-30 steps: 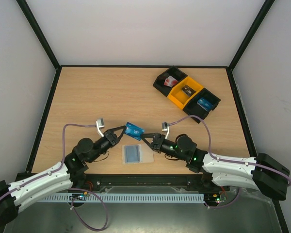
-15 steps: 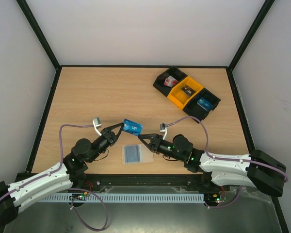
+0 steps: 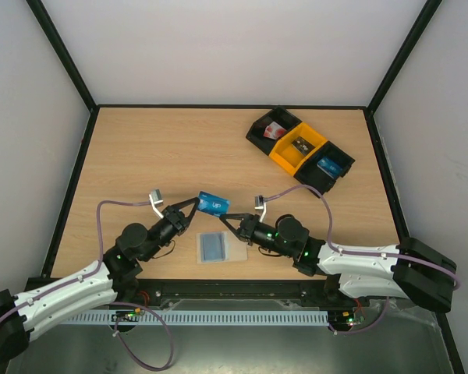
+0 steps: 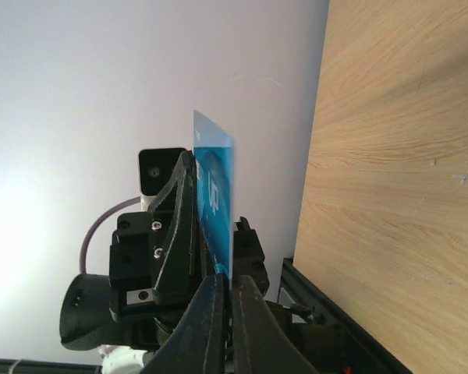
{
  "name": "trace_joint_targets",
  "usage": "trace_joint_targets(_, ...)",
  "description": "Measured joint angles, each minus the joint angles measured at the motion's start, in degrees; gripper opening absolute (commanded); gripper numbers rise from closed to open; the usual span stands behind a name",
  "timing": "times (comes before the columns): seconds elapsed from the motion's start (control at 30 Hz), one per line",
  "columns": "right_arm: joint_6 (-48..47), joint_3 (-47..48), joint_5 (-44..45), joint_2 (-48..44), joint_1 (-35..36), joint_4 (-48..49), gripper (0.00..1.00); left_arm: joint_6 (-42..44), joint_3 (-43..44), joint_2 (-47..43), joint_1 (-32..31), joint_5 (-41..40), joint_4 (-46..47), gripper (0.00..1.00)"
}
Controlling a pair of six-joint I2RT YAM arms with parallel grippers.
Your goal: Take the credit cards out of the card holder
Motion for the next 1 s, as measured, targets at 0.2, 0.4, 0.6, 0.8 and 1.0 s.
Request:
trace_joint_targets(0.2,-0.2,0.0,0.6,-0.1,0.0,0.7,0.02,-1.1,-0.1,0.0,0.0,-0.2,0.2,0.37)
trace_joint_targets(0.4,-2.3,0.0,3.0,-2.4,0.0,-2.3,0.02,-1.3,-0.1,-0.4,0.0,-0.1,-1.9,0.75)
trace_joint_targets(0.6,-7.4,1.9,7.8,-8.2,-0.8,-12.8,0.02,0.4,0.4,-2.2,0.0,-0.3,-9.0,1.0)
trace_joint_targets(0.8,-13.6,6.7,12.1,-11.4,-5.1,-24.9,0.02,4.5,4.8,-3.3,0.0,-1.1,-19.2,1.0)
trace_joint_targets(1.0,-18.7,12.2,12.4,-9.2,-13.7,-32.7,0.02,12.1,11.3,-3.2,0.0,-1.8,-30.3,1.0)
